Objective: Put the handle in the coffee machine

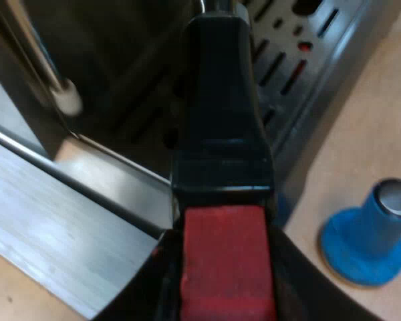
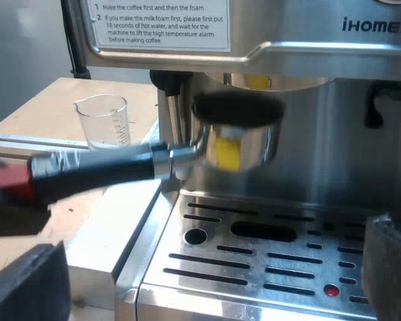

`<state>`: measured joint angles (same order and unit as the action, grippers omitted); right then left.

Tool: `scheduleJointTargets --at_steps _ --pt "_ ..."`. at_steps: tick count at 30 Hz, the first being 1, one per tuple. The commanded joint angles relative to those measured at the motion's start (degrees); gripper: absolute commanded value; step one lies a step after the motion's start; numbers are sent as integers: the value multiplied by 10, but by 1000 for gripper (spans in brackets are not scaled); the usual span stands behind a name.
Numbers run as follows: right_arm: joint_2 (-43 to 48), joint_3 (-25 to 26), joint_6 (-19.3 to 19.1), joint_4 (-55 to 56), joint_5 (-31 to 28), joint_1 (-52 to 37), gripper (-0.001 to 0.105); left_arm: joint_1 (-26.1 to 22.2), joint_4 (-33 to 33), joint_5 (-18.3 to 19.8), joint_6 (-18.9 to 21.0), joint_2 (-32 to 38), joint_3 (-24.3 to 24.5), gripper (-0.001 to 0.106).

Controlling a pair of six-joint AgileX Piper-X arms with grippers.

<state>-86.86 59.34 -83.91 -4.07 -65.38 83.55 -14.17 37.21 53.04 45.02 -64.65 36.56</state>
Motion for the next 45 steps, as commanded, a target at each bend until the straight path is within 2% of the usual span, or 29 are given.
scheduleJointTargets --at_steps 1,9,15,19,24,33,39,45 --pt "1 1 -9 -4 -4 0 89 0 -14 56 1 -6 22 0" --pt "1 1 -9 -4 -4 0 89 4 -14 63 11 -31 51 0" --pt "1 1 -9 -4 -4 0 89 40 -14 63 15 -31 58 0" --pt "1 1 -9 -4 -4 0 89 65 -17 50 18 -31 57 0" --pt "1 1 -9 -4 -4 0 89 63 -49 28 57 -31 57 0" --pt "1 1 -9 -4 -4 0 89 63 -54 3 66 -31 57 0" --pt "1 1 -9 -4 -4 0 89 61 -54 4 89 -30 57 0" --pt "1 1 -9 -4 -4 0 89 61 -54 24 90 -28 57 0"
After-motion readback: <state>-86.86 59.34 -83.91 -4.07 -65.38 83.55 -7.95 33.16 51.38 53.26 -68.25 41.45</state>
